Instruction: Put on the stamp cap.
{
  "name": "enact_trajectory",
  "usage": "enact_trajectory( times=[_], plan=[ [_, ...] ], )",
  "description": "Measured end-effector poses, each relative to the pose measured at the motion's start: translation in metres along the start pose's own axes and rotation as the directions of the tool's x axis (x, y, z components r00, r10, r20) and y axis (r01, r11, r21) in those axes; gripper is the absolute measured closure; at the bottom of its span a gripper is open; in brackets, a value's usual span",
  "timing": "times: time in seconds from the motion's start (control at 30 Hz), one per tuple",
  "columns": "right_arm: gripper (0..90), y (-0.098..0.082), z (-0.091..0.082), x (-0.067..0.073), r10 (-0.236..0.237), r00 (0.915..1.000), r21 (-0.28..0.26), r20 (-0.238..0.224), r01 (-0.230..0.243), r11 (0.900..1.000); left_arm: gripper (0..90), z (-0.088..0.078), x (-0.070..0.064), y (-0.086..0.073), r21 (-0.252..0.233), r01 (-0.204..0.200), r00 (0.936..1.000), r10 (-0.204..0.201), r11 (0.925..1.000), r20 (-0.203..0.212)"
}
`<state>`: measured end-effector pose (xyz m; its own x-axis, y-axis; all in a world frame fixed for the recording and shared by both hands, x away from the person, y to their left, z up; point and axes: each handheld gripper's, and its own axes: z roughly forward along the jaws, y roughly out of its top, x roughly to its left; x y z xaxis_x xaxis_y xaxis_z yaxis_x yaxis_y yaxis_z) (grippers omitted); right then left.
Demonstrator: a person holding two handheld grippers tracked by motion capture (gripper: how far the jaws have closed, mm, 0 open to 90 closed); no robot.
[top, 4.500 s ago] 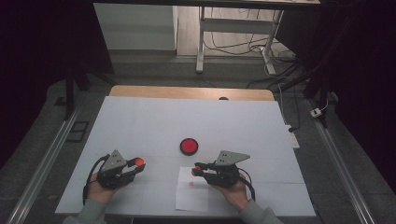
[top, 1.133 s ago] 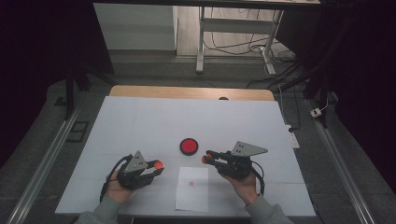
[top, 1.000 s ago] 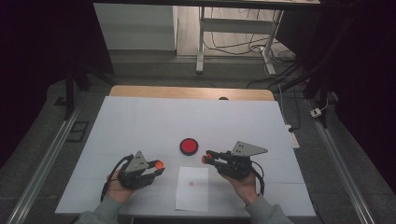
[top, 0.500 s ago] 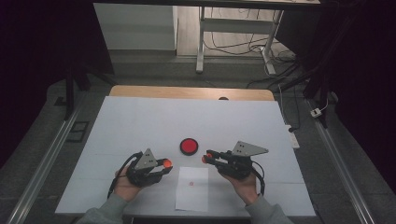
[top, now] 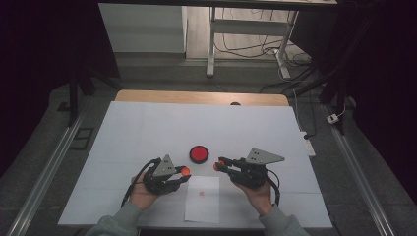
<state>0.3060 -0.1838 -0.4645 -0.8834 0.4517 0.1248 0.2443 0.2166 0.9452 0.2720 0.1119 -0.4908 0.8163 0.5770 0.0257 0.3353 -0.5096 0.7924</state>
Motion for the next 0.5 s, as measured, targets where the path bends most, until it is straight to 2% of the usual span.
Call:
enact_trajectory(
  times=[0.27,0.37,0.43,0.5],
  plan=[
    [72.2,0.003,-0.006,-0.002,0.002,1.0000,-0.019,0.005,-0.002,1.000,65.0,0.014,-0.006,0.019,0.002,-0.025,0.9993,0.025,0.9997,0.027],
    [72.1,0.004,-0.007,-0.001,-0.001,1.0000,-0.024,0.009,0.001,1.000,65.0,0.019,-0.009,0.022,-0.020,-0.013,0.9989,0.014,0.9997,0.045],
    [72.1,0.004,-0.007,-0.002,-0.002,0.9999,-0.025,0.011,0.002,1.000,65.0,0.024,-0.012,0.024,0.002,-0.036,0.9981,0.036,0.9993,0.049],
    [72.1,0.004,-0.007,-0.002,-0.002,0.9999,-0.022,0.011,0.002,1.000,65.0,0.028,-0.015,0.025,0.001,-0.036,0.9975,0.036,0.9993,0.060]
  ],
)
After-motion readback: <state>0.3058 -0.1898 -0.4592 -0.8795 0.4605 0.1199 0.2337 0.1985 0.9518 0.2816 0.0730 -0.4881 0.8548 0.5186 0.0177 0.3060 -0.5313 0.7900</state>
